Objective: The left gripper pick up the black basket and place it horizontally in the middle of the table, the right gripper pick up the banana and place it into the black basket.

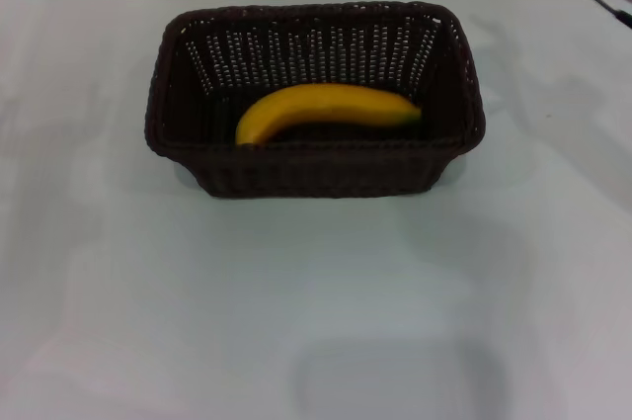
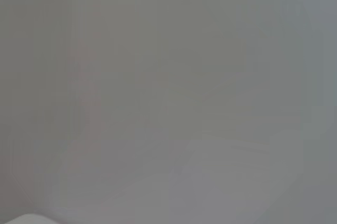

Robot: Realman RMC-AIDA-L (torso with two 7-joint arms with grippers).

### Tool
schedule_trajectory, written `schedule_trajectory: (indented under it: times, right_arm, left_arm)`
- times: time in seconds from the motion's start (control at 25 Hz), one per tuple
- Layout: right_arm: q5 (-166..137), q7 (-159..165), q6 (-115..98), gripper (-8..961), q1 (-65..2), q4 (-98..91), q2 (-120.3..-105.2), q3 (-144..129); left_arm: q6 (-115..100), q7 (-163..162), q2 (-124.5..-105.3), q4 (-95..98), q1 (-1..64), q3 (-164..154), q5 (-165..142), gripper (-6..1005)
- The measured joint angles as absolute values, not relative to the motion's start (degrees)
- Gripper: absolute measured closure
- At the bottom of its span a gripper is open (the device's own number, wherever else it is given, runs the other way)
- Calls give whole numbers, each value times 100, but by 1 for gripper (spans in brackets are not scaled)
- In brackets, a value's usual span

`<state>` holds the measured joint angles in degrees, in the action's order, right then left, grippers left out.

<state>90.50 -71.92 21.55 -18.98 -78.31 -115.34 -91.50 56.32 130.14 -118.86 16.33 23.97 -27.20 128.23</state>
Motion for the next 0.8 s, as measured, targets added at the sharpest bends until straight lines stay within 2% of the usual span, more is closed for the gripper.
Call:
schedule_trajectory:
  times: [0.16, 0.44, 0.52, 0.8]
  right_arm:
    - [12135, -9487, 2916, 118, -1695, -6928, -11523, -8662]
    - [14932, -12968, 6414, 118, -2153, -3325, -11578, -7429]
    - [15638, -14385, 6740, 117, -2197, -2462, -11616, -7410]
    - [15912, -15605, 6665, 116, -2340, -968, -11621, -6661]
  left_arm:
    - [5632, 13016, -11884, 1633, 2349, -2712, 12823, 125]
    - [5648, 13017, -11886, 1624, 2399, -2734, 12788, 125]
    - [5649, 13017, -11887, 1621, 2387, -2733, 12803, 125]
    - [5799, 13311, -11902, 1523, 2408, -2718, 12829, 124]
